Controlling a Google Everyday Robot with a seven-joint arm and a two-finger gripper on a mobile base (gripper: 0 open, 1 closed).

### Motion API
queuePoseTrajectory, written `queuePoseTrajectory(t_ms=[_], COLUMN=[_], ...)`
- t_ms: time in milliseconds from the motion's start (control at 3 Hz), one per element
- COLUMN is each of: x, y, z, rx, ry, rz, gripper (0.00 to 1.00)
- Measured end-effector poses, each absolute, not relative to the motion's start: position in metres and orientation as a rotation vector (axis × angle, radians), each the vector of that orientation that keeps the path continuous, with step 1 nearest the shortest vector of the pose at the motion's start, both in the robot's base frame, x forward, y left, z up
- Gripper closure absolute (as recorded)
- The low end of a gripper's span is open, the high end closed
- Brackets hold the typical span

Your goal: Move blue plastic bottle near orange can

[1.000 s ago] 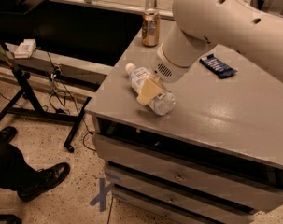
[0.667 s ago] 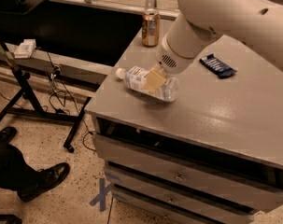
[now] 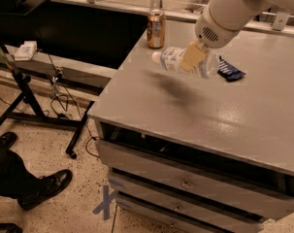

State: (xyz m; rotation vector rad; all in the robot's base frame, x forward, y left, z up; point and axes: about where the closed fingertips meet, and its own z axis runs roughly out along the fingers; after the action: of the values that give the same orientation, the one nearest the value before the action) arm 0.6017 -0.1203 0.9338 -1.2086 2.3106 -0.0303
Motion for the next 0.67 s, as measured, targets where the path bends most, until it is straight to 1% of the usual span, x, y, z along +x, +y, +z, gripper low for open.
queuePoseTrajectory(t_ms=[667], x=[0.5989], y=[-0.1265], z=[0.939], rx=[-1.158], ry=[2.312], rz=[-0.038], gripper=[1.0])
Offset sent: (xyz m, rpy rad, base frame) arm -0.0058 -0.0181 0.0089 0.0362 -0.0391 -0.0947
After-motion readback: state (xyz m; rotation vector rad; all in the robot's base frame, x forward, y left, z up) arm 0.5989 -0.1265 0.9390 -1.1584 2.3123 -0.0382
